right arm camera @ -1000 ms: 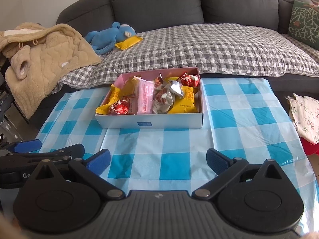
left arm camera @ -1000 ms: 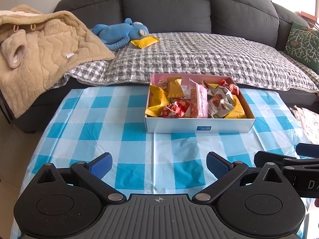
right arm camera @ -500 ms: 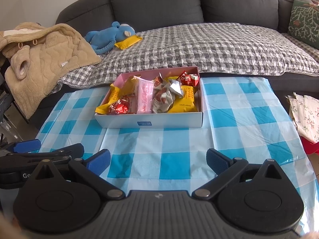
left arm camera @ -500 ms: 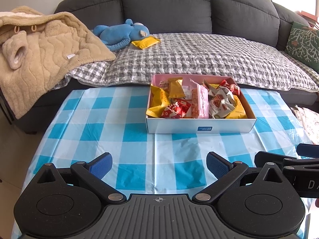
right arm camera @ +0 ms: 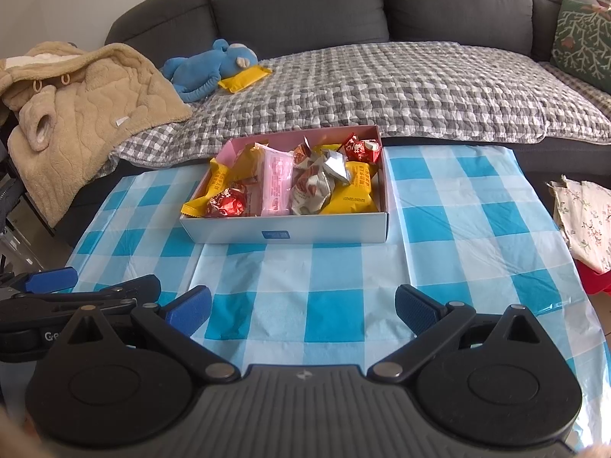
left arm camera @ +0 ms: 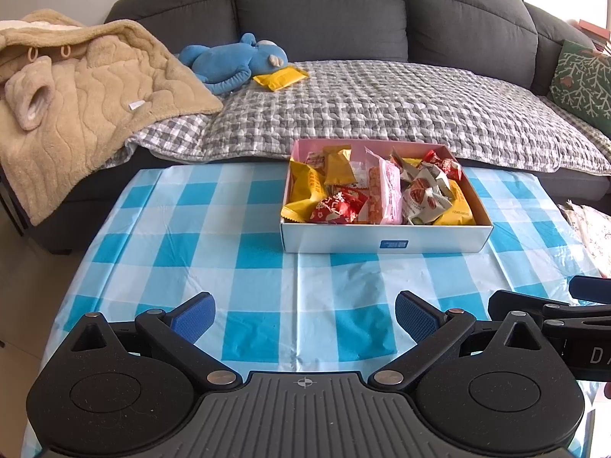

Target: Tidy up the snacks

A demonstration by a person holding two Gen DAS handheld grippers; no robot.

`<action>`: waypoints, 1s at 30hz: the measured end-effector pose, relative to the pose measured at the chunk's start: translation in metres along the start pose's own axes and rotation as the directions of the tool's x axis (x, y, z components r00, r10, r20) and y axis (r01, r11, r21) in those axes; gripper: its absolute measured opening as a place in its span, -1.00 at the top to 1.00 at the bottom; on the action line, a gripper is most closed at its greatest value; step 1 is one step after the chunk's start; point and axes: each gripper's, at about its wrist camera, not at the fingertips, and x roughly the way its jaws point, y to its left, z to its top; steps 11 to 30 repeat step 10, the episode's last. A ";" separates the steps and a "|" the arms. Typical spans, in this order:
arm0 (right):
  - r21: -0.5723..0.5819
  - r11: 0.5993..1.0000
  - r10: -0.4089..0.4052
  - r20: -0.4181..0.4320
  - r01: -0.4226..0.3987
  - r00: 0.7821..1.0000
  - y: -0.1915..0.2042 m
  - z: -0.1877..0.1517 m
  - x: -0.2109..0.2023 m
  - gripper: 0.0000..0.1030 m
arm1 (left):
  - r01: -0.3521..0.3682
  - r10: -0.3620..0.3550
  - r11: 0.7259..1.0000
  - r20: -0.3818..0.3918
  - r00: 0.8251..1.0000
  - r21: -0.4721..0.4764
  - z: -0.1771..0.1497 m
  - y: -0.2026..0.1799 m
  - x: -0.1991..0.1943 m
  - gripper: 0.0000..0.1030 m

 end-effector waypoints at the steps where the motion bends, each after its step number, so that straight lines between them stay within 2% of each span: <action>1: 0.000 1.000 -0.001 0.000 0.001 1.000 0.000 0.000 0.000 -0.99 | -0.001 0.001 1.000 -0.001 1.000 0.000 0.000 0.000 0.000 -0.97; 30: 0.000 1.000 0.000 -0.001 0.000 1.000 0.000 0.001 0.000 -0.99 | -0.003 0.003 1.000 -0.003 1.000 -0.001 0.000 0.000 0.000 -0.97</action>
